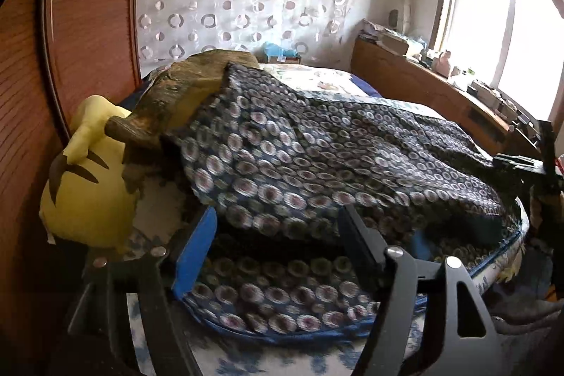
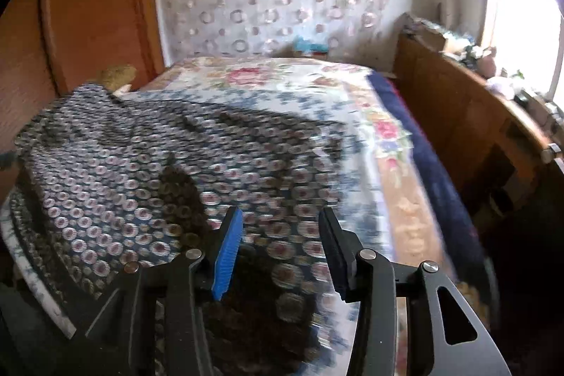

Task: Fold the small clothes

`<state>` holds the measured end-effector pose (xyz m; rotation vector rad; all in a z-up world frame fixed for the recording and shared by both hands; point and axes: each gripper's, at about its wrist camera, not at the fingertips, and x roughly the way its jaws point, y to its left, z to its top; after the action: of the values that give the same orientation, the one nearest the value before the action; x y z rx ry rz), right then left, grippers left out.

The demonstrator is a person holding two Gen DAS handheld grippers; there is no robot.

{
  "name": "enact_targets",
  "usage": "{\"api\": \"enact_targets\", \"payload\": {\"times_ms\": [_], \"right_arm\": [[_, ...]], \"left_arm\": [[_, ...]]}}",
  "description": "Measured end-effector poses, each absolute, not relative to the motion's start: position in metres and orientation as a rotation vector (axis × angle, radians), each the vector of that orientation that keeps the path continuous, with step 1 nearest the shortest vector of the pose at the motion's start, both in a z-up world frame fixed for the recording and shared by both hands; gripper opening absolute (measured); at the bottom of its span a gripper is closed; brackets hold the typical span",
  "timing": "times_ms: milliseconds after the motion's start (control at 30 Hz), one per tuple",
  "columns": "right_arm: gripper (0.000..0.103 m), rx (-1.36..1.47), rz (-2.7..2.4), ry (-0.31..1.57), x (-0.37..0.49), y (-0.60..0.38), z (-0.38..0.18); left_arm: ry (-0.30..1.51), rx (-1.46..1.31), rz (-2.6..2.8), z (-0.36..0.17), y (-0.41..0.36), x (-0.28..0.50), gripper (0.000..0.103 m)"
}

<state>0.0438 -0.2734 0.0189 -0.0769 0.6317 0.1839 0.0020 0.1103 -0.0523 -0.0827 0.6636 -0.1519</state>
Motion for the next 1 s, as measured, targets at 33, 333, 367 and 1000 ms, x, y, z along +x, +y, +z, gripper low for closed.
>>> {"api": "enact_targets", "payload": {"times_ms": [33, 333, 367, 1000], "right_arm": [[0.046, -0.081, 0.195, 0.641, 0.047, -0.27, 0.013], [0.046, -0.117, 0.181, 0.706, 0.067, -0.265, -0.01], [0.046, -0.118, 0.181, 0.714, 0.07, -0.264, -0.011], [0.047, -0.104, 0.188, 0.726, 0.083, -0.264, -0.019]], "left_arm": [[0.671, -0.086, -0.161, -0.054, 0.105, 0.001, 0.072], [0.729, -0.062, -0.279, -0.072, 0.055, 0.001, 0.066], [0.736, -0.061, -0.297, -0.074, 0.049, 0.001, 0.064], [0.789, -0.039, -0.427, -0.075, 0.017, -0.005, 0.002]]}}
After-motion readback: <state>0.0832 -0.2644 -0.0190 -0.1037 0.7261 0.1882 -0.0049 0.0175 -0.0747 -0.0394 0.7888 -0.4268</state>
